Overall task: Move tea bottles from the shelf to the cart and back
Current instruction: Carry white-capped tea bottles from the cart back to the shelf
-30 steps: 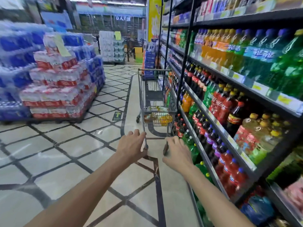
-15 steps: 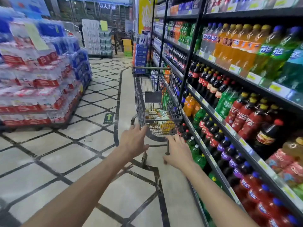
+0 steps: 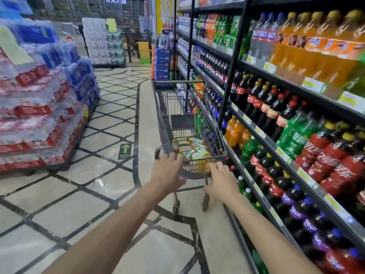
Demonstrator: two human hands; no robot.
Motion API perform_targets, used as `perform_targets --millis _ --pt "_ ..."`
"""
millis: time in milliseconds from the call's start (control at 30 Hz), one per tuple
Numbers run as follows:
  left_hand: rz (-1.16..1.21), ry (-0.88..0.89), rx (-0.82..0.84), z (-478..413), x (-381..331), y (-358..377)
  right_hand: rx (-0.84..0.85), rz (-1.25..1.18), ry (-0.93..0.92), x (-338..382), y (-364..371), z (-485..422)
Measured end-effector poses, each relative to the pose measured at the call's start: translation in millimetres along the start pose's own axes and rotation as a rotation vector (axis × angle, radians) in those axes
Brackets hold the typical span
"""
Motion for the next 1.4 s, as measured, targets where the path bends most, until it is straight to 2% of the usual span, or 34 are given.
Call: perform_targets --millis 267,633,1100,1400 --pt "0.034 0.014 0.050 -118 47 29 0.020 -0.012 0.034 -4 5 -137" --pt "0.061 0.018 0.141 -213 132 77 0.126 0.047 0.086 18 44 -257" --pt "0.148 0.259 0.238 -332 254 128 0.175 -0.006 0.364 83 90 -368" --pt "0.131 0.387 0.314 -413 267 163 0.179 -0.063 0.511 73 112 -420"
Point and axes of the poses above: each hand's wrist, its own z-axis away from the middle knuckle, its own y-axis out of the palm, x = y × z, the point moved 8 cm from there along -z, towards the middle knuckle, and after that the axes turned 12 degrees about y, right-handed, at the moved point
